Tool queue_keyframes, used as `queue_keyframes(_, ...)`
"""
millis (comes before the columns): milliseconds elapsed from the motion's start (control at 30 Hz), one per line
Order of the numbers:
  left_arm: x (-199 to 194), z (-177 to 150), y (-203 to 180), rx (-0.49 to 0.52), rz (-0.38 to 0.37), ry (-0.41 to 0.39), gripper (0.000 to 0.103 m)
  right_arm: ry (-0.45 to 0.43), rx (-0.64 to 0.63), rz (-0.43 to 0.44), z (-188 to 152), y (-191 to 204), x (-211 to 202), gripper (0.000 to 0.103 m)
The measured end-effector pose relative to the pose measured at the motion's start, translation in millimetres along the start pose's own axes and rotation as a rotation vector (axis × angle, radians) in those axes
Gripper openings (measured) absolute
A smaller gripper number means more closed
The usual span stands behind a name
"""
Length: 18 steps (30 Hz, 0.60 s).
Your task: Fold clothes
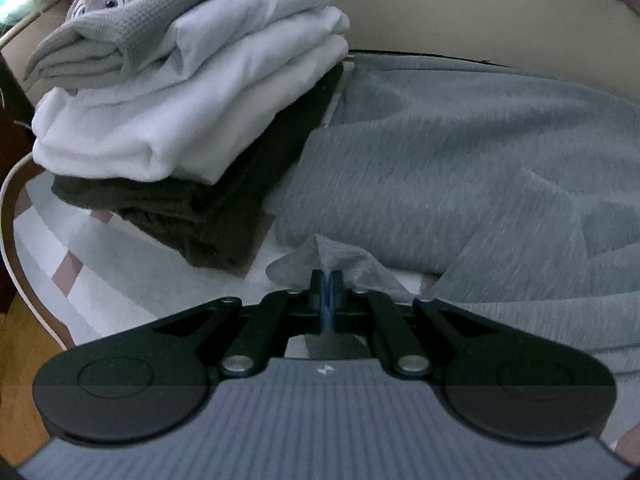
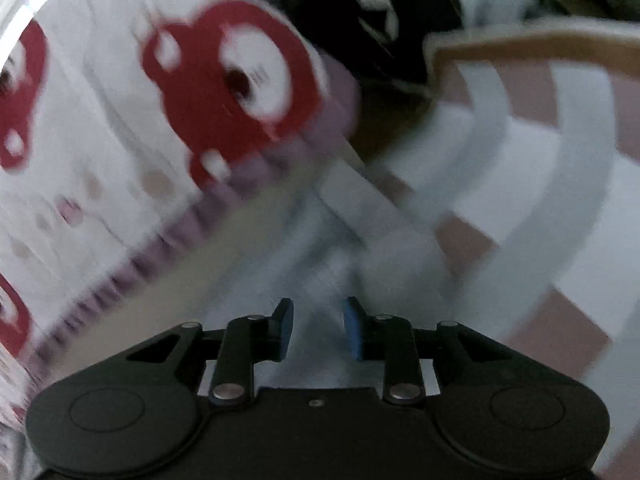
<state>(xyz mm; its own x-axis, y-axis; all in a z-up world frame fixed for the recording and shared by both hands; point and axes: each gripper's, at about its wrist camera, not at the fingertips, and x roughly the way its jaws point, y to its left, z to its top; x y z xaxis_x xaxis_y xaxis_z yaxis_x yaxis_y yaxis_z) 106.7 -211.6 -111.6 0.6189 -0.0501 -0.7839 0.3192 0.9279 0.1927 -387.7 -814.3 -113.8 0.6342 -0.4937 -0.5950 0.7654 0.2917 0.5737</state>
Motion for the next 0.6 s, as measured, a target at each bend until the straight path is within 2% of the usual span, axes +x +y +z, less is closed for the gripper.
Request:
queue_keyframes(67, 1, -1, -1, -0.004, 0.004, 0.003, 0.002, 0.028, 0.007, -0.059, -12, -7, 5, 0.033)
queue_keyframes(167, 0, -3, -3, 0.016, 0.013, -0.001, 0.002, 0.013, 0.11, -0.021, -25, -22, 12, 0.037)
queue_keyframes(200, 0, -3, -4, 0.028, 0.012, 0.001, 0.002, 0.021, 0.163, 0.008, -26, -28, 17, 0.042)
queue_keyframes(233, 1, -2, -5, 0.039, 0.012, 0.004, 0.002, 0.027, 0.207, 0.038, -27, -32, 21, 0.057)
queue_keyframes(267, 2, 0, -5, 0.04, 0.009, 0.011, 0.002, 0.027, 0.218, 0.07, -27, -31, 24, 0.067)
queue_keyframes(333, 3, 3, -3, 0.023, 0.0, 0.026, 0.002, 0.023, 0.235, 0.129, -29, -29, 29, 0.067)
queue_keyframes(367, 2, 3, -1, 0.012, -0.005, 0.033, 0.002, 0.011, 0.221, 0.132, -28, -25, 31, 0.067)
queue_keyframes(433, 0, 4, 2, -0.004, -0.013, 0.043, 0.002, -0.001, 0.195, 0.068, -26, -18, 40, 0.067)
queue_keyframes(467, -2, 5, 2, -0.003, -0.014, 0.042, 0.002, -0.003, 0.181, 0.025, -24, -17, 48, 0.061)
queue_keyframes(500, -4, 5, 2, 0.0, -0.015, 0.039, 0.002, 0.007, 0.146, -0.002, -21, -15, 58, 0.044)
queue_keyframes(533, -5, 5, 2, 0.001, -0.017, 0.033, 0.002, 0.044, 0.072, 0.003, -18, -10, 68, 0.009)
queue_keyframes(567, -9, 7, 3, -0.005, -0.025, 0.024, 0.001, 0.075, -0.036, -0.005, -15, 1, 73, 0.007)
queue_keyframes(600, -14, 10, 5, -0.017, -0.037, 0.012, 0.001, 0.047, -0.154, -0.046, -14, 18, 65, 0.007)
